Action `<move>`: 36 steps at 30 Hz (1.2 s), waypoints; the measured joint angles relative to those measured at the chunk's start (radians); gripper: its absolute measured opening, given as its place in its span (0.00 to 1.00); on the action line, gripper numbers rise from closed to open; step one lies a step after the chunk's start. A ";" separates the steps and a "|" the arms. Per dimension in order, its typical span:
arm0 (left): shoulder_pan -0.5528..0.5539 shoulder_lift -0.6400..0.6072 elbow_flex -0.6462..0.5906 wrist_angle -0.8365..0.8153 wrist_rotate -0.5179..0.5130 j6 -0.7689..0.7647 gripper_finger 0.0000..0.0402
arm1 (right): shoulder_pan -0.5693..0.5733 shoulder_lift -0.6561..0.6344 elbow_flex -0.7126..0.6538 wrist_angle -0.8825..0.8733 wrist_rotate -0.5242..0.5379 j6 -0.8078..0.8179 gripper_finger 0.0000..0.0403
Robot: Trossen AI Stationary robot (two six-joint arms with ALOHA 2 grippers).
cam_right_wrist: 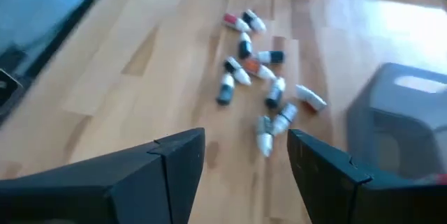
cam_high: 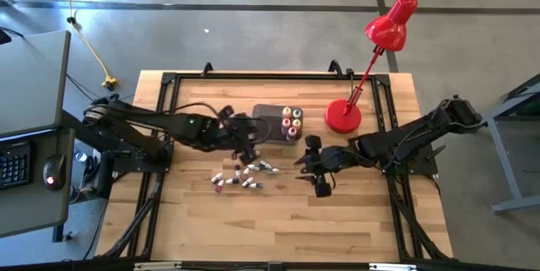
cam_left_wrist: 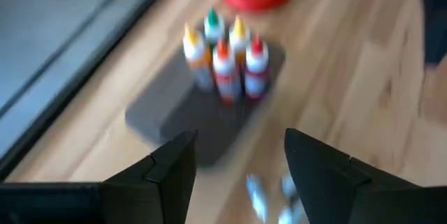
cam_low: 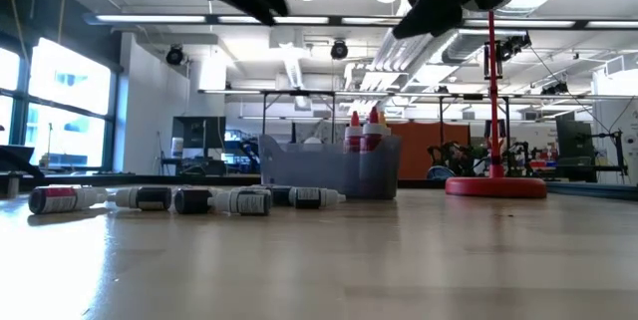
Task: Pick & Place food coloring
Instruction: Put the small green food coloring bottle into the black bin
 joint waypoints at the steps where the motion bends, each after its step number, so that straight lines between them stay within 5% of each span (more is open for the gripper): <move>1: -0.015 -0.003 0.016 -0.062 0.013 -0.023 0.52 | 0.011 0.008 0.000 0.012 0.002 0.014 0.49; 5: -0.076 0.003 0.002 -0.117 0.096 -0.084 0.52 | 0.053 0.068 0.000 0.064 0.004 0.058 0.49; 12: -0.155 0.129 -0.126 0.205 0.144 -0.058 0.52 | 0.124 0.145 0.000 0.047 0.075 0.118 0.49; 18: -0.081 0.313 -0.108 0.393 0.267 0.028 0.52 | 0.167 0.138 -0.001 -0.023 0.134 0.167 0.49; 28: 0.044 0.487 0.073 0.186 0.442 0.161 0.52 | 0.191 0.132 0.000 -0.100 0.159 0.250 0.49; 36: 0.044 0.528 0.077 0.176 0.488 0.173 0.52 | 0.190 0.132 0.000 -0.129 0.184 0.251 0.49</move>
